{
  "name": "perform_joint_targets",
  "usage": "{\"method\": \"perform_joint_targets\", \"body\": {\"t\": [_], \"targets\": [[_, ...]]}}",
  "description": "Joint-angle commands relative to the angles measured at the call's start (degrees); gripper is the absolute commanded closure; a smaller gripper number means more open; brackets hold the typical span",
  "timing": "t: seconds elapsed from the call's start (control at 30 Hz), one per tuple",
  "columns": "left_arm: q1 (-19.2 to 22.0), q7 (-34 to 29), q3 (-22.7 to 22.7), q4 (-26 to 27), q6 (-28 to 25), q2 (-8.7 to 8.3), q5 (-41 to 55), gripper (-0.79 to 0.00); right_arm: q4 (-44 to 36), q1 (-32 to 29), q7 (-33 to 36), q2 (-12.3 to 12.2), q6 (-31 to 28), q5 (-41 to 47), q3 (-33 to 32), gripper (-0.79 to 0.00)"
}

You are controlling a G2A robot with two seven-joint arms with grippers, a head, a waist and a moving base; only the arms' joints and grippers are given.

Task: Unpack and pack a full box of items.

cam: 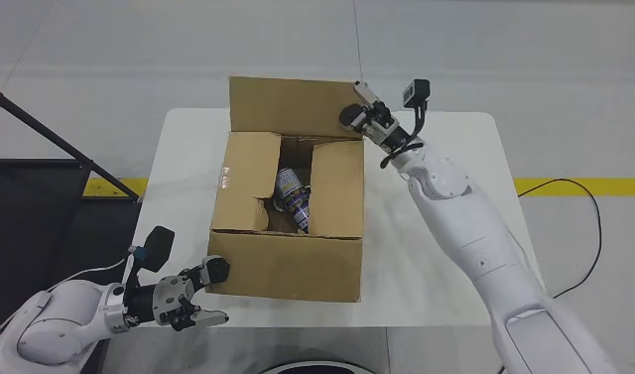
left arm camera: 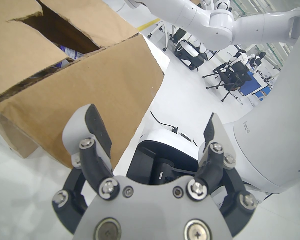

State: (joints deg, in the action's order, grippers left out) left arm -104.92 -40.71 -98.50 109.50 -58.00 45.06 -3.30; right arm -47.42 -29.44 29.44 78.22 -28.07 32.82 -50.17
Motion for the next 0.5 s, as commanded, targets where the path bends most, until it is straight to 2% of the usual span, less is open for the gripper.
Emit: {"method": "perform_joint_targets", "body": {"t": [0.0, 0.23, 0.47], "targets": [[0.0, 0.0, 0.0, 0.0, 0.0, 0.0, 0.0, -0.785, 3.8, 1.6, -0.7, 1.0, -0.7, 0.3, 0.9, -0.785], [0.0, 0.0, 0.0, 0.0, 0.0, 0.0, 0.0, -0.785, 13.2, 5.5, -3.2, 4.4, -1.9, -0.3, 3.6, -0.785], [0.0, 0.0, 0.0, 0.0, 0.0, 0.0, 0.0, -0.785, 19.7, 8.2, -3.7, 6.6, -1.0, -2.1, 4.7, -0.785]]}}
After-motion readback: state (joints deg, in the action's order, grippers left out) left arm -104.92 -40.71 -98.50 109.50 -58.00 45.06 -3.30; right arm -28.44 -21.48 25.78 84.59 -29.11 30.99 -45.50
